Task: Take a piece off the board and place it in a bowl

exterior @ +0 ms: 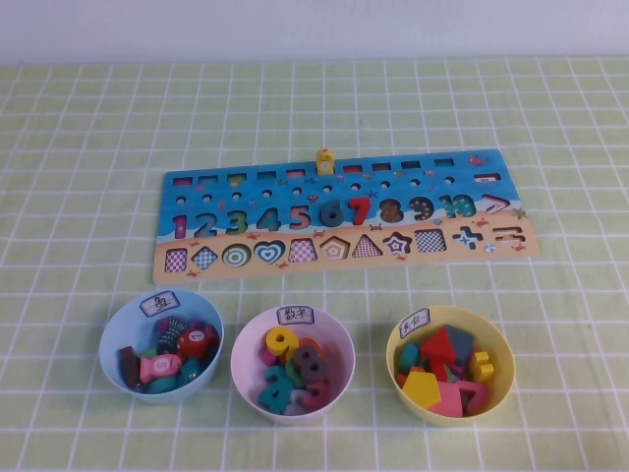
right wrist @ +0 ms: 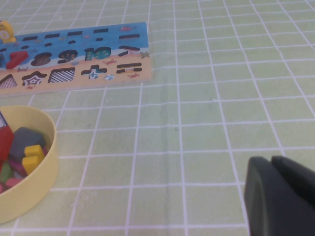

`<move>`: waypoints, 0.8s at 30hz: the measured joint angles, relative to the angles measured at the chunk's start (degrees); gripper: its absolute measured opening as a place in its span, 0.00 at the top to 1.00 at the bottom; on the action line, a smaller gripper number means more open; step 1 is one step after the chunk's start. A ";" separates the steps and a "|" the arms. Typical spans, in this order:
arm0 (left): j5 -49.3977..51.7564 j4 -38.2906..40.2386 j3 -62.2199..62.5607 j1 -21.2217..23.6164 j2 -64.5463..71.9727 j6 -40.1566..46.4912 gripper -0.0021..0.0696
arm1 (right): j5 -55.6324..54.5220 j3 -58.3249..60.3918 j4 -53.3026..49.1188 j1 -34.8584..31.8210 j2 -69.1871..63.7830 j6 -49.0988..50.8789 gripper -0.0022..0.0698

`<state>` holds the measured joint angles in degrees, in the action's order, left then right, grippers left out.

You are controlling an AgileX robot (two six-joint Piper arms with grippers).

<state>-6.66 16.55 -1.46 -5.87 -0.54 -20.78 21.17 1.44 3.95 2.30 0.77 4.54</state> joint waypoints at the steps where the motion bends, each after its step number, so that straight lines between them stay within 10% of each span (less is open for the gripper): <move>1: 0.13 0.09 0.00 0.00 0.00 0.00 0.98 | 0.00 0.00 0.00 0.00 0.00 0.00 0.99; 24: 61.79 0.91 58.33 0.00 49.31 38.70 0.98 | 0.00 0.00 0.00 0.00 0.00 0.00 0.99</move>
<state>55.13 17.46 56.87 -5.87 48.77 17.91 21.17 1.44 3.95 2.30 0.77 4.54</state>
